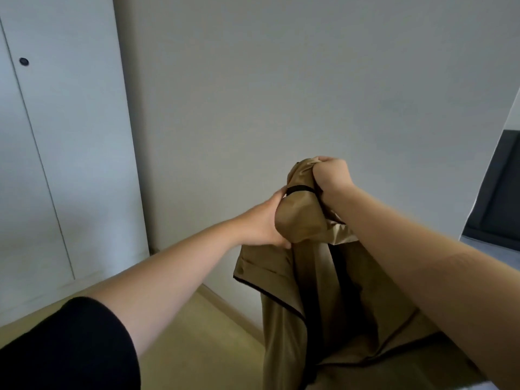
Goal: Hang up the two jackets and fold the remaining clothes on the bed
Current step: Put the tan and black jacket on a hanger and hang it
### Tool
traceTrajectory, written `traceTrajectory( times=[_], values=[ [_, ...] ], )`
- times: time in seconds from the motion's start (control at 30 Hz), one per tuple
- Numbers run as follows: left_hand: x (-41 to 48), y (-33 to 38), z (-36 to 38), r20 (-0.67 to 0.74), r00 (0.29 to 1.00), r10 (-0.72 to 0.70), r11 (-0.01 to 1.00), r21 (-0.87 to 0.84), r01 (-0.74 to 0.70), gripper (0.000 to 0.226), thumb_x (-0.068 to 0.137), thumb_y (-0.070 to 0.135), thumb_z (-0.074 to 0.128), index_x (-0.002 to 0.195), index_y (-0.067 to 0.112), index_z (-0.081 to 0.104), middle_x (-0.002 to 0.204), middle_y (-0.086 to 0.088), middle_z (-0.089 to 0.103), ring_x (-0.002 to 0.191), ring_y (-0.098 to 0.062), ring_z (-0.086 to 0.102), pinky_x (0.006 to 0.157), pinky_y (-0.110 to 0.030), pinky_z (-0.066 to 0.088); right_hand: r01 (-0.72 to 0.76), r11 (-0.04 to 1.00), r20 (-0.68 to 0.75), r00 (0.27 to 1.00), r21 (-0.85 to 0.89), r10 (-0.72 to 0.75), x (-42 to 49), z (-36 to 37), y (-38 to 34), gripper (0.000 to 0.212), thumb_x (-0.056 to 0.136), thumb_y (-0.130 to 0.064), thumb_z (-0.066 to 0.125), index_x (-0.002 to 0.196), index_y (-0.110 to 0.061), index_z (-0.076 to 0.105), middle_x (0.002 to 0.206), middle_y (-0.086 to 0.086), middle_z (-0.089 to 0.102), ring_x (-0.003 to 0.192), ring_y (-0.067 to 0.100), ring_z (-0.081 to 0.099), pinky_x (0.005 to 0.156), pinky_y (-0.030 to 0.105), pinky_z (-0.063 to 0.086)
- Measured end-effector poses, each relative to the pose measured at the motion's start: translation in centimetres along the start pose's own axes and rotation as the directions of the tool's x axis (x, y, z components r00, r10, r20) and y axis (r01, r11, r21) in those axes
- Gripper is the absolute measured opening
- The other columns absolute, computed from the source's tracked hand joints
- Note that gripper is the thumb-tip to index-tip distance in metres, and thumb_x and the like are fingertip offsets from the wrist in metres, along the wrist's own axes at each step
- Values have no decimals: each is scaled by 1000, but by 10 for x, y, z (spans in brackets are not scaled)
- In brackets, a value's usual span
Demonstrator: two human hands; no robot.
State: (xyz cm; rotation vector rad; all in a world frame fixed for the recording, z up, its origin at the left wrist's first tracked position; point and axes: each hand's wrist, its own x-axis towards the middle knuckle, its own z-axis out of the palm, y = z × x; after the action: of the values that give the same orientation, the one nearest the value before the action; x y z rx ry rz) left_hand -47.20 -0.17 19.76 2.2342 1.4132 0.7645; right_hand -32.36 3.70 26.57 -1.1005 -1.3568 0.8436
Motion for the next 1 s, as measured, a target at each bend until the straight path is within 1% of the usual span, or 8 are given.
traceTrajectory(
  times=[0.17, 0.27, 0.37, 0.5, 0.63, 0.73, 0.83, 1.0],
  values=[
    [14, 9, 4, -299, 953, -58, 942, -332, -46, 30, 86, 12, 56, 110, 28, 62, 82, 11, 64, 77, -4, 61, 65, -13, 48, -4, 999, -9, 1000, -41, 3, 10, -19, -9, 39, 82, 8, 31, 67, -12, 61, 70, 6, 61, 70, 21, 59, 68, 31, 53],
    [23, 23, -1, -188, 959, -213, 815, -576, 68, 30, 88, 3, 49, 79, 24, 68, 69, 4, 66, 62, -9, 61, 53, -15, 47, 95, 971, 22, 995, -221, -93, 10, -30, -7, 34, 82, 3, 35, 70, -13, 63, 69, 2, 61, 70, 20, 57, 63, 26, 48],
    [34, 32, -5, -252, 879, -404, 734, -663, 147, 15, 86, 10, 55, 80, 18, 66, 84, -3, 69, 83, -19, 66, 76, -26, 53, 139, 910, 51, 990, -391, -130, 8, -45, 7, 14, 89, -14, 51, 96, -13, 63, 85, 0, 60, 82, 17, 56, 71, 25, 45],
    [40, 34, -6, -414, 747, -520, 750, -640, 168, 10, 81, 16, 56, 79, 14, 66, 83, -1, 66, 80, -19, 61, 72, -25, 46, 194, 949, -75, 973, -248, -218, -15, -58, 28, 29, 92, -38, 52, 97, -10, 59, 83, -2, 58, 76, 14, 54, 61, 22, 41],
    [39, 34, -1, -450, 706, -547, 748, -641, 171, 15, 82, 12, 52, 69, 15, 59, 74, -2, 59, 72, -21, 54, 65, -25, 41, 238, 894, 296, 947, -379, -126, -55, -48, 63, 36, 81, -45, 64, 107, -24, 51, 87, -9, 59, 77, 8, 59, 62, 18, 43],
    [36, 31, 2, -412, 721, -557, 728, -660, 186, 12, 84, 13, 52, 79, 13, 63, 81, -2, 62, 81, -21, 58, 73, -26, 44, 287, 795, 340, 934, -534, -109, -62, -39, 88, 9, 89, -21, 60, 91, -19, 52, 74, -3, 57, 64, 12, 53, 61, 22, 42],
    [28, 22, -5, -378, 773, -509, 774, -594, 219, 12, 83, 16, 54, 77, 15, 65, 84, -1, 65, 86, -20, 61, 78, -27, 47, 84, 900, 203, 979, -428, 5, -46, -44, 87, 29, 93, -14, 54, 64, -10, 55, 54, 2, 50, 51, 17, 46, 45, 18, 38],
    [2, -6, -40, 37, 926, -376, 911, -169, 377, 26, 85, 33, 62, 104, 16, 61, 103, 0, 66, 92, -13, 63, 77, -25, 50, -256, 966, 217, 941, -40, 258, -26, -48, 59, 20, 91, -20, 60, 85, -3, 68, 90, 16, 70, 81, 27, 67, 77, 38, 54]
  ],
)
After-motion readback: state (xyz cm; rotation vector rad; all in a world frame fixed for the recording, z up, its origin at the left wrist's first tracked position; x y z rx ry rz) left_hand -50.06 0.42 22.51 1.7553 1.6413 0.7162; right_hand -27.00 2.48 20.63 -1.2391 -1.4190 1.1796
